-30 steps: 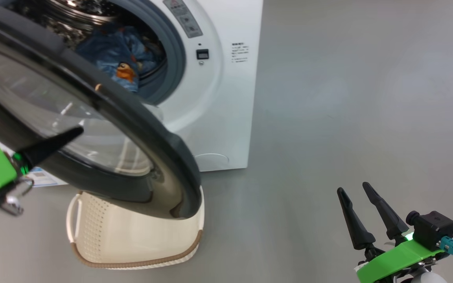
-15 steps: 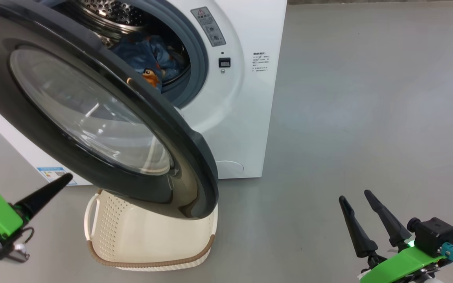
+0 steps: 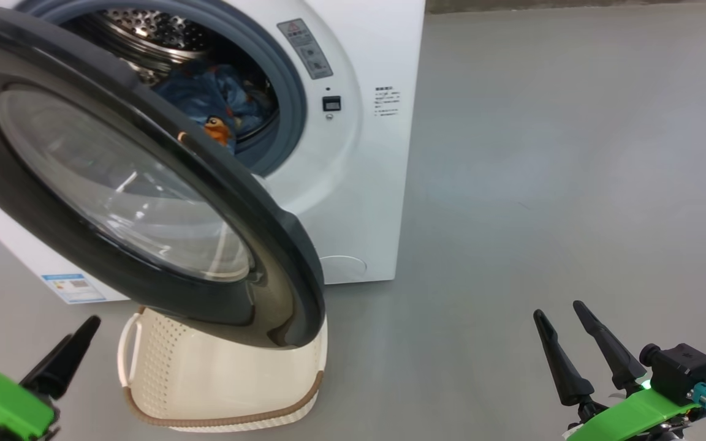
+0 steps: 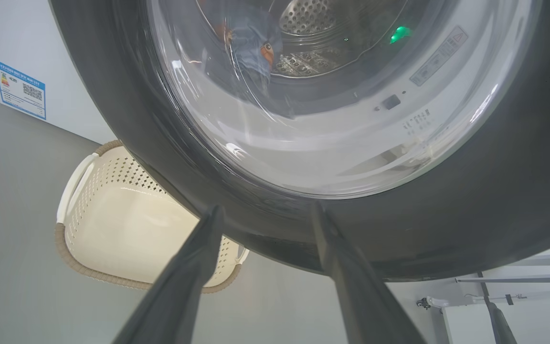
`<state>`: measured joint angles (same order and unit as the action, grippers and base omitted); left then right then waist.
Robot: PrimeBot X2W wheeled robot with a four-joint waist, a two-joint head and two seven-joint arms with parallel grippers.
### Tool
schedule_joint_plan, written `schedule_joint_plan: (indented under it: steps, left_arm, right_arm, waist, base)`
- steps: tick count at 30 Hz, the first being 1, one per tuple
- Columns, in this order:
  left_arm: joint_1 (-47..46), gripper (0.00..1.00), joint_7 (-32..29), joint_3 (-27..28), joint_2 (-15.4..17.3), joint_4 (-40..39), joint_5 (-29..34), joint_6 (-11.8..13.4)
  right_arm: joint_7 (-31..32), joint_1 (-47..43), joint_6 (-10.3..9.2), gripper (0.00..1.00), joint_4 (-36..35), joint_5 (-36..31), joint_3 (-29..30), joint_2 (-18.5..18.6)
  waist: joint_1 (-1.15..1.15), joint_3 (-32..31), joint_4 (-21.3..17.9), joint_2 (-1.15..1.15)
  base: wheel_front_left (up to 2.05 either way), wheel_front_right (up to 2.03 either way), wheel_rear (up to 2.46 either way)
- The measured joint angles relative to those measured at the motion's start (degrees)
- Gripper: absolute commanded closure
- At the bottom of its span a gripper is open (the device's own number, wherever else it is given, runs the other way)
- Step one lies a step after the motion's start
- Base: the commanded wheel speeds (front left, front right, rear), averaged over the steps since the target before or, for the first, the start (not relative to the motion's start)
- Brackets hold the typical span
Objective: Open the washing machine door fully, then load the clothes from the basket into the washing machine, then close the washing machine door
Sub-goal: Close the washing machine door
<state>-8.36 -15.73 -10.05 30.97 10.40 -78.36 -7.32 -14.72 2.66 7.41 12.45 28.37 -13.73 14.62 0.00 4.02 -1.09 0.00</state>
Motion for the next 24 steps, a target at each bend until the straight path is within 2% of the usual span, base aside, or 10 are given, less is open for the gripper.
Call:
schedule_joint_plan:
  steps: [1,12,16,19,24]
  left_arm:
    - [0.7,0.0,1.9,-0.3,0.0,-0.1,0.0,0.0]
    - [7.4,0.0,23.9,-7.3,0.2,1.5,5.6,0.0]
    - [7.6,0.0,29.1,-10.3,0.3,4.7,9.2,0.0]
    - [7.6,0.0,29.9,-10.1,-0.3,6.9,13.8,0.0]
    - [7.8,0.0,30.0,-2.0,-5.5,6.2,26.3,0.0]
  right_arm:
    - [0.0,0.0,0.0,0.0,0.0,0.0,0.1,0.1]
    - [0.0,0.0,0.0,0.0,-0.3,0.0,1.2,0.4]
    - [0.0,0.0,0.0,0.0,-0.3,0.0,1.6,0.4]
    - [0.0,0.0,0.0,0.0,-0.3,0.0,2.0,0.4]
    - [0.0,0.0,0.0,0.0,-0.3,0.0,2.3,0.5]
  waist:
    - [0.0,0.1,-0.3,0.0]
    - [0.0,0.9,-3.3,0.0]
    - [0.0,0.9,-4.2,0.0]
    - [0.0,0.8,-4.9,0.0]
    - [0.0,0.9,-5.7,0.0]
  base:
    - [0.0,0.0,0.0]
    - [0.0,0.0,0.0]
    - [0.0,0.0,0.0]
    - [0.0,0.0,0.0]
    - [0.0,0.0,0.0]
